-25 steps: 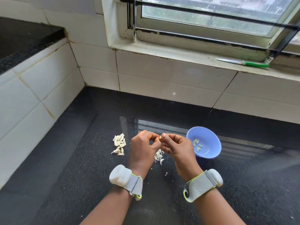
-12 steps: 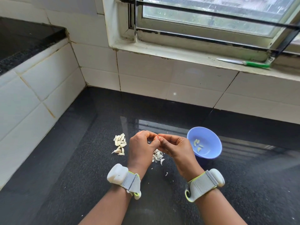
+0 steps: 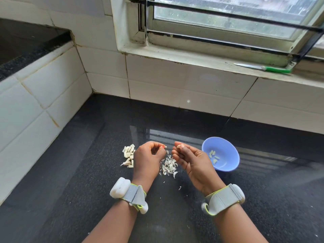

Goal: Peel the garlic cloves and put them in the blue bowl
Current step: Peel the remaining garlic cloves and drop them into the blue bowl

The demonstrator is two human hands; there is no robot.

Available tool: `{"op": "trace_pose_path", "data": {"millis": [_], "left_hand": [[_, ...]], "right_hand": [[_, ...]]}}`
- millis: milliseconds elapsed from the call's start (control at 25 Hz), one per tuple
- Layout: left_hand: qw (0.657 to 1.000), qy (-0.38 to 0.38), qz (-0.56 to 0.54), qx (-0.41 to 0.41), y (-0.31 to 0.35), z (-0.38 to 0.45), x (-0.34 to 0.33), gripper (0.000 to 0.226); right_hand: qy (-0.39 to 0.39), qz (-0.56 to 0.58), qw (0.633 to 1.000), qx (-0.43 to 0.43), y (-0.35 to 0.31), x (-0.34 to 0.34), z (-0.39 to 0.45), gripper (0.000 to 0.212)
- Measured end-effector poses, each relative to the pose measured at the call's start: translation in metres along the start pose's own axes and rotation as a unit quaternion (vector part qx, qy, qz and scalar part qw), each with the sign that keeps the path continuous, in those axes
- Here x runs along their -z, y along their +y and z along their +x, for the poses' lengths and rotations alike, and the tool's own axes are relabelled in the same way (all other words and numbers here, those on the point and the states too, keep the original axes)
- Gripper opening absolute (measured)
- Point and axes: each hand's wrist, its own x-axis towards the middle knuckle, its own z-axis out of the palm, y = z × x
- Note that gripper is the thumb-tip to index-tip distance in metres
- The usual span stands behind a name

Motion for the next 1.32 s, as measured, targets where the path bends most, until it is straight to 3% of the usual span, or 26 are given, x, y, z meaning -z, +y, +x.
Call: {"op": "trace_pose_path", "data": {"millis": [200, 280, 440, 600, 800, 1320], "left_hand": [[0.999, -0.016, 0.042, -0.002, 0.002, 0.0, -0.002, 0.016], [0.999, -0.011, 0.034, -0.004, 0.004, -0.001, -0.003, 0.019], [0.999, -0.037, 0.009, 0.0, 0.001, 0.002, -0.003, 0.002], [0.996, -0.086, -0.005, 0.006, 0.004, 0.002, -0.003, 0.009], [0.998, -0.065, 0.02, -0.006, 0.008, -0.001, -0.002, 0.006], [0.995, -0.037, 0.071, -0.055, 0.009, -0.004, -0.001, 0.004]], "right_hand": [[-0.016, 0.011, 1.0, 0.007, -0.006, 0.002, -0.001, 0.019], [-0.018, -0.029, 0.999, 0.03, -0.006, 0.003, -0.001, 0.021], [-0.014, -0.132, 0.987, 0.09, -0.003, 0.005, -0.001, 0.025], [-0.007, -0.214, 0.968, 0.132, -0.003, 0.003, -0.001, 0.021], [0.003, -0.304, 0.938, 0.165, -0.001, 0.001, 0.001, 0.021], [-0.021, -0.284, 0.949, 0.132, 0.001, -0.001, 0.005, 0.014]]}}
